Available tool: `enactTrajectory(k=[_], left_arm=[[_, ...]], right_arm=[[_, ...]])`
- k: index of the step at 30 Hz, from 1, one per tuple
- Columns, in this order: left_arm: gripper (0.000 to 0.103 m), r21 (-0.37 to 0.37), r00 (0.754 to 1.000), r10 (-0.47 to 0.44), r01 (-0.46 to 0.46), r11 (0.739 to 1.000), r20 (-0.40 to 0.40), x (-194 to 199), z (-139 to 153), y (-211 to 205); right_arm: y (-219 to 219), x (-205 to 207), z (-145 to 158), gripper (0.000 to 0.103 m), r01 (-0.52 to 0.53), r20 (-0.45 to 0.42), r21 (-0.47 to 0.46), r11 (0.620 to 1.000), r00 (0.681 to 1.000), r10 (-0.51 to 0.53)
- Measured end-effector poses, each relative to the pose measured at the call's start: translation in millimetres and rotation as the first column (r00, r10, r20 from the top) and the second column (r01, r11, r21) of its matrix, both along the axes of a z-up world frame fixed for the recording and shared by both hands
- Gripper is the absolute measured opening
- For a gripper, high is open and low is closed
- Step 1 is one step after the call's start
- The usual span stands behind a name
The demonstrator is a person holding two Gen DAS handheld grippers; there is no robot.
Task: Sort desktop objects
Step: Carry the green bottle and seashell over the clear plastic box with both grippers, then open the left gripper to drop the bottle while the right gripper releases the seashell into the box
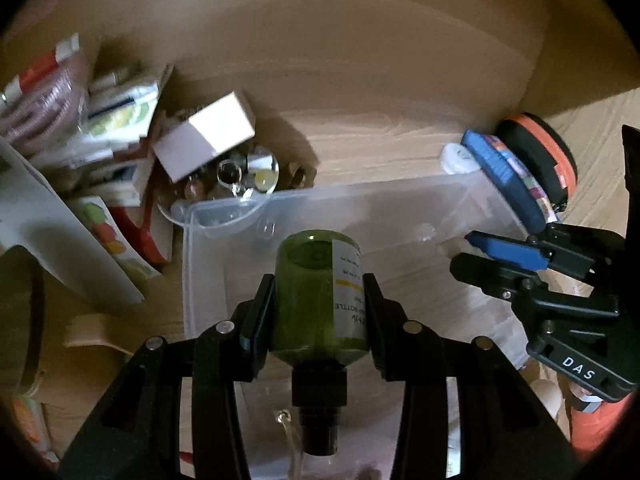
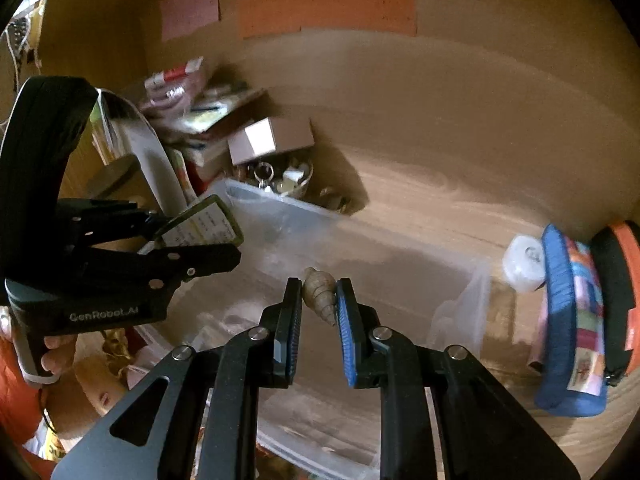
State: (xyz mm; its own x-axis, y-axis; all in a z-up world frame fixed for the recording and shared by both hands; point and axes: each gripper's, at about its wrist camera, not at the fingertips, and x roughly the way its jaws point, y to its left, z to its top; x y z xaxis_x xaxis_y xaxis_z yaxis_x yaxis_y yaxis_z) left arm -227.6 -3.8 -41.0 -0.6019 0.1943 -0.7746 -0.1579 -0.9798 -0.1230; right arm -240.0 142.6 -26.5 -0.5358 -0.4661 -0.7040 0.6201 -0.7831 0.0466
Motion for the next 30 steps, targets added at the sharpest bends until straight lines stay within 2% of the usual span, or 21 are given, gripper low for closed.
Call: enactTrajectory(k=[3, 5, 13, 20, 24, 30], left_arm=[[0.041, -0.005, 0.999, -0.023, 0.023, 1.0, 0.041, -7, -10, 3], [0.041, -0.053, 0.999, -0.03, 0.032, 0.998, 0.031, -6, -12, 9], [0.041, -0.125, 0.998, -0.067, 0.069, 0.99, 0.021, -4, -18, 23], [0.041, -0.155, 0.995, -0.086, 0.093, 0.983, 0.054, -7, -28, 30], [0.041, -0.147, 0.994, -0.09, 0.097, 0.984, 0.056, -8, -28, 30], [0.049, -0.141, 0.994, -0.102, 0.107, 0.984, 0.042, -6, -25, 31]], right_arm=[[0, -7, -10, 0.016, 0.0, 0.041, 0.013, 1.0, 0.999, -0.001], [-2, -10, -16, 0.016, 0.001, 0.058, 0.026, 1.0, 0.998, -0.003], [-7, -9, -30, 0.016, -0.036, 0.091, 0.083, 0.996, 0.995, 0.029], [-10, -8, -34, 0.016, -0.048, 0.091, 0.122, 0.991, 0.995, 0.037], [-11, -9, -38, 0.017, -0.048, 0.105, 0.107, 0.993, 0.994, 0.036], [-8, -11, -40, 0.036, -0.034, 0.098, 0.088, 0.996, 0.995, 0.025]])
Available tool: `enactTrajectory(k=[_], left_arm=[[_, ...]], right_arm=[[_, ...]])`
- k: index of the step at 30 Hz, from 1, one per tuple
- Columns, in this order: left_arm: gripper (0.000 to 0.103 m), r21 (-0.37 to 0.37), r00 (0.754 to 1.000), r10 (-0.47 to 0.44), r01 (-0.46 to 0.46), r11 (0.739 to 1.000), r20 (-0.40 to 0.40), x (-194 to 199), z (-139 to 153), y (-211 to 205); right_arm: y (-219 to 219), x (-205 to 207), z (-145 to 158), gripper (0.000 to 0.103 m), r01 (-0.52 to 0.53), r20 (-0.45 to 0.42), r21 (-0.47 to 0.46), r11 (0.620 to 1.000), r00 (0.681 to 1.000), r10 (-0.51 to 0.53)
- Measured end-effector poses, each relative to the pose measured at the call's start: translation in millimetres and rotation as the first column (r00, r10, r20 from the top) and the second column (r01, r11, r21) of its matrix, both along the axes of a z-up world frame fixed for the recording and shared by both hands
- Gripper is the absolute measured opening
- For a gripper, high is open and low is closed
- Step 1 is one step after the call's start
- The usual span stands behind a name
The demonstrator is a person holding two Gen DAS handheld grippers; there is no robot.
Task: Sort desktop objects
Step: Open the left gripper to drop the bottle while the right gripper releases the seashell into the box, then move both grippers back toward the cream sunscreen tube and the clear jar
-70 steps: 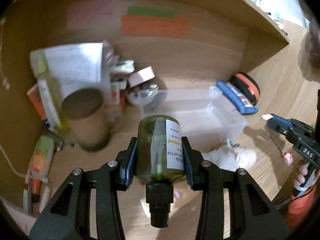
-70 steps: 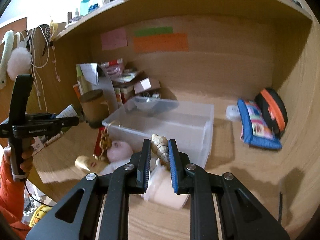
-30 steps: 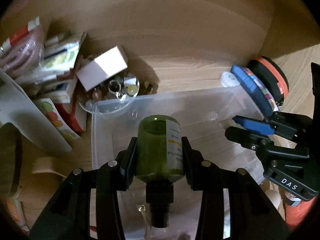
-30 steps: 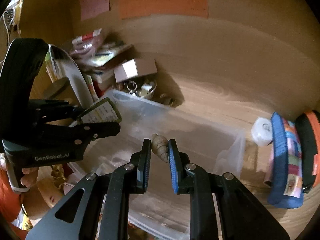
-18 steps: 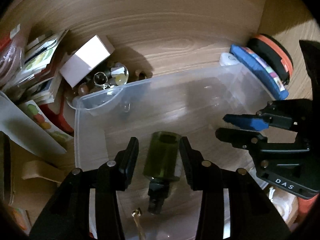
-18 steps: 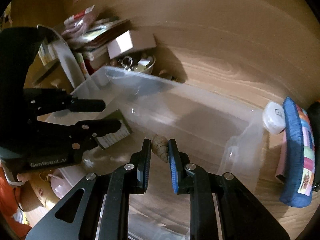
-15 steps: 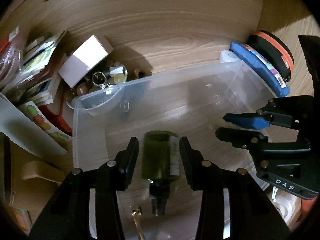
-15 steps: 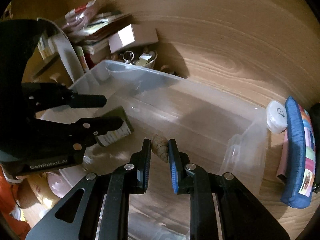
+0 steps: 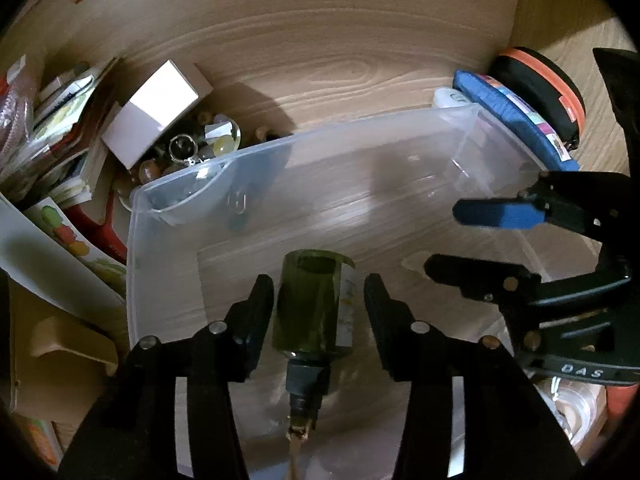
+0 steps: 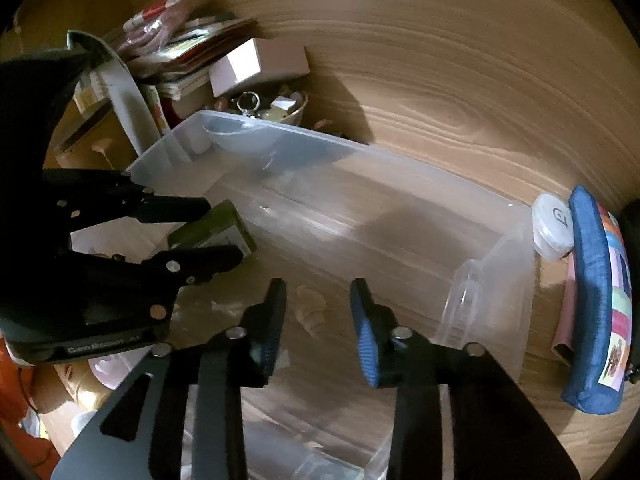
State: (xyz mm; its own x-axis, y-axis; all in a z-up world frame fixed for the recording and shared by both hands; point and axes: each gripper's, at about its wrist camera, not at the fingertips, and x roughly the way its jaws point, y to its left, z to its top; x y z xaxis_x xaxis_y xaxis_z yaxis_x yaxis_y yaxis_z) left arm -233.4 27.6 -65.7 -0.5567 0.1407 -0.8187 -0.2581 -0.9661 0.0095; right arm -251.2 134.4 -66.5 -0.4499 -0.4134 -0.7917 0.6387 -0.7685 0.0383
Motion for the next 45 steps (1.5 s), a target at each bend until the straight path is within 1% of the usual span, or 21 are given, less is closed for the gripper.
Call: enactTrajectory(k=[2, 4, 6, 9, 11, 13, 15, 17, 19, 20, 21, 22, 23, 24, 27, 31, 36, 39, 42, 45], left_arm=[[0.052, 0.004, 1.0, -0.005, 0.005, 1.0, -0.014, 3, 3, 1], [0.057, 0.0, 0.999, -0.003, 0.003, 1.0, -0.034, 7, 7, 1], [0.068, -0.002, 0.998, 0.004, -0.004, 1.0, -0.056, 10, 11, -2], [0.073, 0.022, 0.997, 0.007, -0.005, 1.0, -0.076, 12, 18, -7], [0.074, 0.024, 0.996, 0.013, -0.01, 1.0, -0.093, 14, 22, -8], [0.076, 0.019, 0.994, 0.017, -0.015, 1.0, -0.109, 17, 26, -10], [0.084, 0.017, 0.993, 0.025, -0.023, 1.0, -0.117, 18, 30, -13], [0.088, 0.018, 0.992, 0.03, -0.028, 0.999, -0.121, 19, 36, -15], [0.089, 0.022, 0.99, 0.042, -0.039, 0.999, -0.135, 22, 44, -19], [0.091, 0.021, 0.989, 0.046, -0.043, 0.999, -0.143, 25, 47, -21], [0.092, 0.018, 0.987, 0.052, -0.05, 0.999, -0.155, 29, 52, -23], [0.092, 0.015, 0.985, 0.055, -0.053, 0.998, -0.163, 31, 55, -25], [0.093, 0.011, 0.983, 0.061, -0.06, 0.998, -0.175, 35, 60, -27], [0.093, 0.009, 0.981, 0.067, -0.066, 0.998, -0.184, 39, 63, -29], [0.094, 0.017, 0.974, 0.086, -0.084, 0.996, -0.209, 50, 76, -35], [0.096, 0.026, 0.966, 0.099, -0.095, 0.995, -0.24, 70, 88, -41], [0.097, 0.001, 0.952, 0.104, -0.108, 0.994, -0.288, 101, 98, -42], [0.1, -0.003, 0.943, 0.108, -0.115, 0.993, -0.314, 117, 100, -39], [0.1, -0.012, 0.936, 0.112, -0.123, 0.992, -0.334, 135, 99, -39], [0.1, -0.024, 0.931, 0.115, -0.131, 0.991, -0.346, 149, 95, -39]], right_arm=[[-1, 3, 3, 0.046, -0.001, -0.026, 0.003, 1.0, 1.0, 0.001], [-1, 9, 9, 0.049, -0.014, -0.075, 0.0, 1.0, 0.997, 0.014], [0, 14, 15, 0.051, -0.019, -0.112, -0.007, 1.0, 0.994, 0.018], [1, 16, 27, 0.057, -0.019, -0.143, -0.024, 1.0, 0.99, 0.015], [3, 17, 33, 0.064, -0.014, -0.159, -0.035, 0.999, 0.987, 0.009], [7, 18, 38, 0.065, -0.006, -0.173, -0.039, 0.999, 0.985, -0.001], [10, 18, 42, 0.065, -0.001, -0.177, -0.047, 0.999, 0.984, -0.007], [14, 22, 46, 0.065, 0.007, -0.181, -0.048, 0.999, 0.983, -0.016], [18, 25, 54, 0.065, 0.021, -0.199, -0.049, 0.999, 0.979, -0.03], [21, 28, 59, 0.067, 0.027, -0.21, -0.056, 0.998, 0.977, -0.038], [25, 31, 65, 0.069, 0.033, -0.221, -0.065, 0.997, 0.974, -0.047], [28, 34, 70, 0.076, 0.038, -0.233, -0.07, 0.997, 0.971, -0.054], [31, 38, 75, 0.08, 0.042, -0.251, -0.076, 0.996, 0.966, -0.06], [35, 43, 80, 0.081, 0.045, -0.272, -0.081, 0.996, 0.96, -0.066], [43, 57, 92, 0.082, 0.048, -0.301, -0.095, 0.994, 0.951, -0.075], [52, 74, 101, 0.083, 0.056, -0.314, -0.12, 0.991, 0.945, -0.091], [61, 97, 108, 0.084, 0.062, -0.317, -0.152, 0.986, 0.942, -0.108], [65, 113, 111, 0.084, 0.071, -0.324, -0.167, 0.983, 0.938, -0.123], [69, 127, 112, 0.086, 0.081, -0.332, -0.184, 0.98, 0.933, -0.14], [76, 141, 112, 0.092, 0.096, -0.332, -0.209, 0.973, 0.929, -0.162]])
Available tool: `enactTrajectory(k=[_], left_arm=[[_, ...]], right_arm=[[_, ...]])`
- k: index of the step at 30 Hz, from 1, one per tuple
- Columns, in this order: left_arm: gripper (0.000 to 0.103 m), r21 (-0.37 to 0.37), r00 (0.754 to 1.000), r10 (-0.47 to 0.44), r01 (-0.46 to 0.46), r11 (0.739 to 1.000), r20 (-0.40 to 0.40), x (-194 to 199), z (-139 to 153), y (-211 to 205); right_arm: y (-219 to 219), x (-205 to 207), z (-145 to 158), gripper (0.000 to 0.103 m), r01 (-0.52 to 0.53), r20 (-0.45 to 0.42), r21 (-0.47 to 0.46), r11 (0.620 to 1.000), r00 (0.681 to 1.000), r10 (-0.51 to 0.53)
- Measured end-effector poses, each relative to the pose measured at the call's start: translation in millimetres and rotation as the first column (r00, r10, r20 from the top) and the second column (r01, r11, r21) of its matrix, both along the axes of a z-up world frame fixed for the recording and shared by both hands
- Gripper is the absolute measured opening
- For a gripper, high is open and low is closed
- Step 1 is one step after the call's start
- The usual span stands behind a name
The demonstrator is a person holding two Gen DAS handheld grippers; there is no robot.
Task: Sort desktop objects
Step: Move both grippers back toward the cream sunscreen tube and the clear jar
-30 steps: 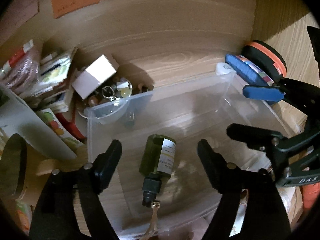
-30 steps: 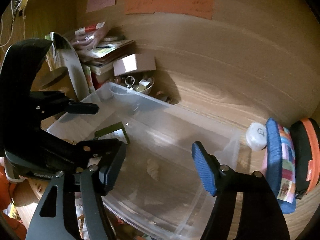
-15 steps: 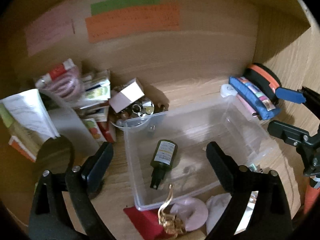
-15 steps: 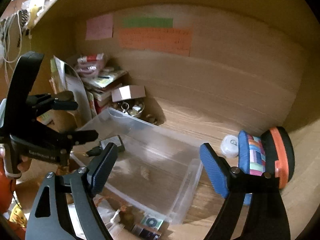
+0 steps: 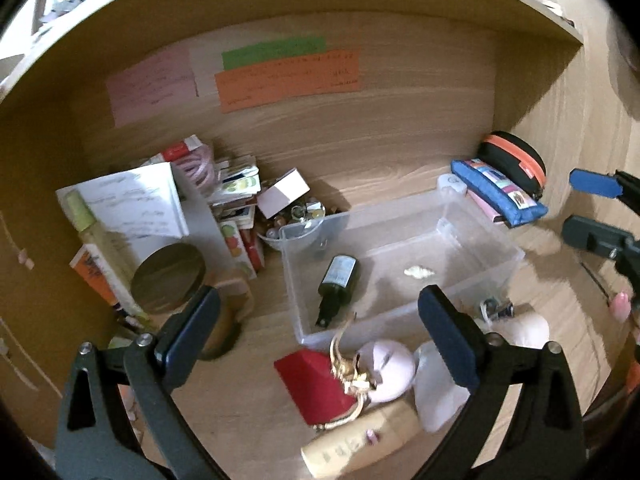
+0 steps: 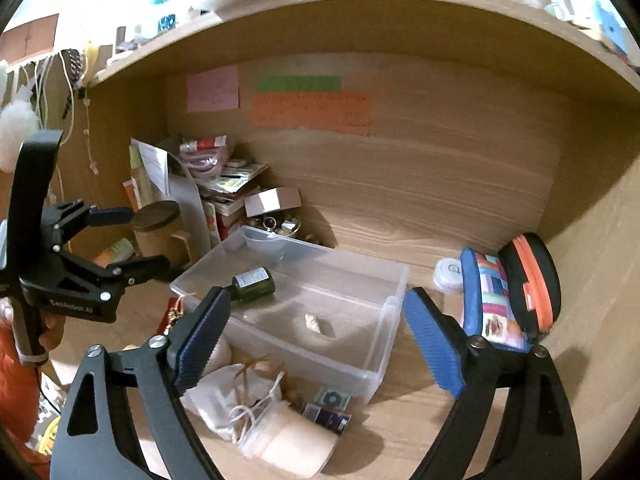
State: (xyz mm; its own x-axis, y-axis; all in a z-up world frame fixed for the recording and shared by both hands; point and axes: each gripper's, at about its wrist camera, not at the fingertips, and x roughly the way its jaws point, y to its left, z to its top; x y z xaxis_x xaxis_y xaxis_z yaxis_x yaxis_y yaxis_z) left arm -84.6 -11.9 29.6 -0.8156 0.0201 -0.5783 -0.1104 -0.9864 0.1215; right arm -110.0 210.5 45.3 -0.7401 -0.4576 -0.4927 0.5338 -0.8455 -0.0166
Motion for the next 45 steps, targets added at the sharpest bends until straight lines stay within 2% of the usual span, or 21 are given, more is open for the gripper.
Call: enactTrajectory(k=[2, 6, 12, 17, 22, 27, 29, 31, 37, 42, 45], left_arm=[[0.1, -0.005, 1.0, 0.008, -0.008, 1.0, -0.005, 11, -3, -4], [0.101, 0.005, 0.999, 0.03, -0.03, 1.0, 0.011, 29, -15, -18], [0.101, 0.035, 0.993, 0.066, -0.07, 0.997, 0.101, 40, -43, -39], [0.101, 0.067, 0.983, 0.066, -0.079, 0.995, 0.172, 43, -68, -40], [0.101, 0.088, 0.975, 0.038, -0.058, 0.994, 0.219, 44, -89, -32], [0.101, 0.075, 0.963, 0.014, -0.035, 0.997, 0.269, 38, -109, -20], [0.101, 0.07, 0.96, 0.005, -0.025, 0.997, 0.281, 35, -115, -17], [0.101, 0.068, 0.957, -0.004, -0.016, 0.998, 0.289, 34, -118, -16], [0.101, 0.063, 0.951, -0.046, 0.028, 0.998, 0.305, 29, -123, -8], [0.101, 0.02, 0.945, -0.067, 0.064, 0.998, 0.319, 25, -127, 6], [0.101, 0.014, 0.944, -0.075, 0.075, 0.997, 0.32, 22, -128, 10]], right_arm=[[2, 6, 0, 0.097, 0.012, -0.001, -0.008, 1.0, 1.0, -0.012], [9, 23, -4, 0.097, 0.023, 0.005, -0.012, 1.0, 1.0, -0.023], [21, 37, -22, 0.098, 0.052, 0.048, -0.011, 0.999, 0.998, -0.052], [25, 40, -43, 0.098, 0.074, 0.089, 0.01, 0.997, 0.993, -0.075], [28, 38, -70, 0.098, 0.085, 0.16, 0.015, 0.996, 0.983, -0.087], [27, 25, -101, 0.098, 0.081, 0.288, -0.042, 0.996, 0.955, -0.066], [25, 22, -109, 0.098, 0.084, 0.315, -0.06, 0.995, 0.947, -0.061], [22, 18, -117, 0.097, 0.102, 0.319, -0.034, 0.994, 0.944, -0.086], [25, 12, -124, 0.097, 0.101, 0.362, -0.072, 0.992, 0.93, -0.068], [26, 3, -126, 0.097, 0.112, 0.413, -0.121, 0.986, 0.909, -0.052], [19, 0, -129, 0.096, 0.104, 0.431, -0.113, 0.988, 0.901, -0.046]])
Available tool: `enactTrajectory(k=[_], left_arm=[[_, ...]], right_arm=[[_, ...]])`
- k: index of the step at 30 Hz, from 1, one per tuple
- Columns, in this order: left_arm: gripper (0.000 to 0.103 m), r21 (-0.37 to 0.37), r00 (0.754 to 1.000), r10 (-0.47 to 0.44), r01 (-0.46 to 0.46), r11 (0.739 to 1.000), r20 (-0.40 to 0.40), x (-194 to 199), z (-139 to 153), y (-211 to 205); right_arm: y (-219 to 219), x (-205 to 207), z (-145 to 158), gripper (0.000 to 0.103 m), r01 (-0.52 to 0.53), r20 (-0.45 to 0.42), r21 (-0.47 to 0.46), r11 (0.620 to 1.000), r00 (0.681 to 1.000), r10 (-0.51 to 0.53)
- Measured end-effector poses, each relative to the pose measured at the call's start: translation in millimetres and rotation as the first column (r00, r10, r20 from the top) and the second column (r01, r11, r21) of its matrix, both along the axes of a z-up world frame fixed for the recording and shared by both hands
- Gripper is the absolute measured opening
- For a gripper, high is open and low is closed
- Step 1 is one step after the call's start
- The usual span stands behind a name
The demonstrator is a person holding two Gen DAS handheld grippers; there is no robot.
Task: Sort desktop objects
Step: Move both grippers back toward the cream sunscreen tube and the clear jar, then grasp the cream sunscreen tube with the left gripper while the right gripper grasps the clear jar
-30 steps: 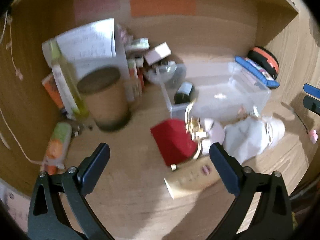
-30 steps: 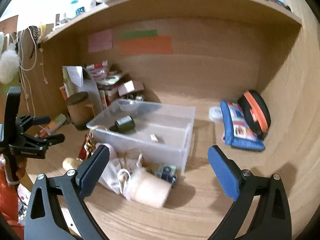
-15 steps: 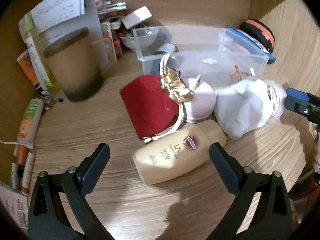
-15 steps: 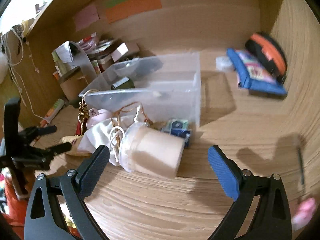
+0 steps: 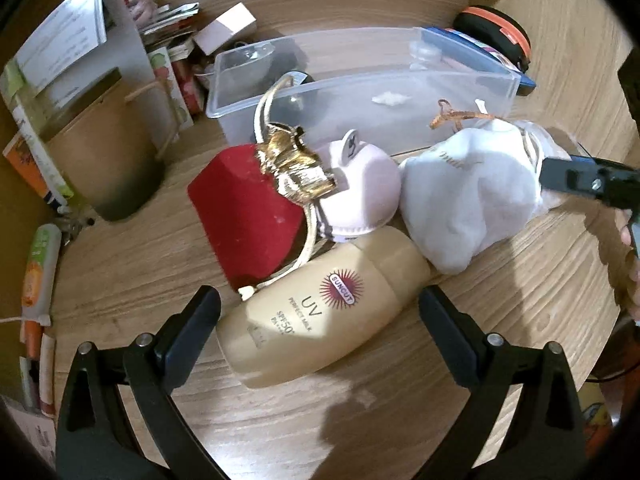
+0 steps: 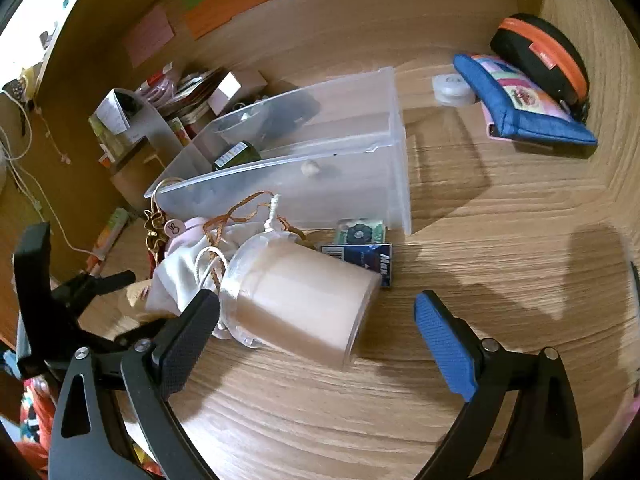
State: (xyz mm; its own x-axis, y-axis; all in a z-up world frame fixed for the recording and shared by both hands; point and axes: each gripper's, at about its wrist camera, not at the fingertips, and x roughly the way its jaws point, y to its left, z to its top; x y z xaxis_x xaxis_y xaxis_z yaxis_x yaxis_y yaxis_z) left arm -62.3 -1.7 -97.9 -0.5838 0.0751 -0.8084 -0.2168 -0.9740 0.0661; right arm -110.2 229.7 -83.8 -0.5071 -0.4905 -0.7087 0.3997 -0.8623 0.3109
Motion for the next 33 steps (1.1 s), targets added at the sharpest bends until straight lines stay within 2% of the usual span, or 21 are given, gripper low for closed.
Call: enactTrajectory(k=[3, 5, 11, 17, 21, 25, 30, 33], left_arm=[[0.101, 0.006, 1.0, -0.008, 0.008, 1.0, 0.008, -2, 0, 0], [0.099, 0.01, 1.0, -0.009, 0.009, 1.0, 0.003, 0, 0, 0], [0.089, 0.016, 1.0, -0.014, 0.014, 1.0, -0.011, 9, 3, -6], [0.073, 0.018, 1.0, -0.02, 0.02, 1.0, -0.009, 25, 6, -8], [0.065, 0.039, 0.999, -0.033, 0.033, 0.999, -0.001, 32, 9, -9], [0.064, 0.051, 0.999, -0.035, 0.035, 0.998, 0.009, 31, 9, -8], [0.064, 0.036, 0.998, -0.061, 0.061, 0.997, 0.013, 24, 10, 1], [0.064, 0.008, 0.997, -0.08, 0.079, 0.997, 0.025, 17, 7, 9]], right_arm=[[-10, -1, -5, 0.095, -0.022, 0.011, 0.01, 1.0, 1.0, 0.022], [-12, 0, -5, 0.083, -0.02, 0.0, 0.024, 1.0, 1.0, 0.02], [-2, 5, -5, 0.074, -0.043, 0.019, 0.001, 0.999, 0.999, 0.043], [27, 19, -8, 0.074, -0.032, 0.024, 0.008, 0.999, 0.999, 0.032], [44, 29, 1, 0.075, -0.04, 0.011, -0.043, 0.998, 0.999, 0.041], [57, 30, 11, 0.084, -0.022, -0.014, -0.089, 0.996, 1.0, 0.021], [54, 16, 9, 0.084, 0.009, -0.002, -0.076, 0.997, 1.0, -0.01], [49, 9, 8, 0.084, -0.004, 0.003, -0.099, 0.995, 1.0, 0.004]])
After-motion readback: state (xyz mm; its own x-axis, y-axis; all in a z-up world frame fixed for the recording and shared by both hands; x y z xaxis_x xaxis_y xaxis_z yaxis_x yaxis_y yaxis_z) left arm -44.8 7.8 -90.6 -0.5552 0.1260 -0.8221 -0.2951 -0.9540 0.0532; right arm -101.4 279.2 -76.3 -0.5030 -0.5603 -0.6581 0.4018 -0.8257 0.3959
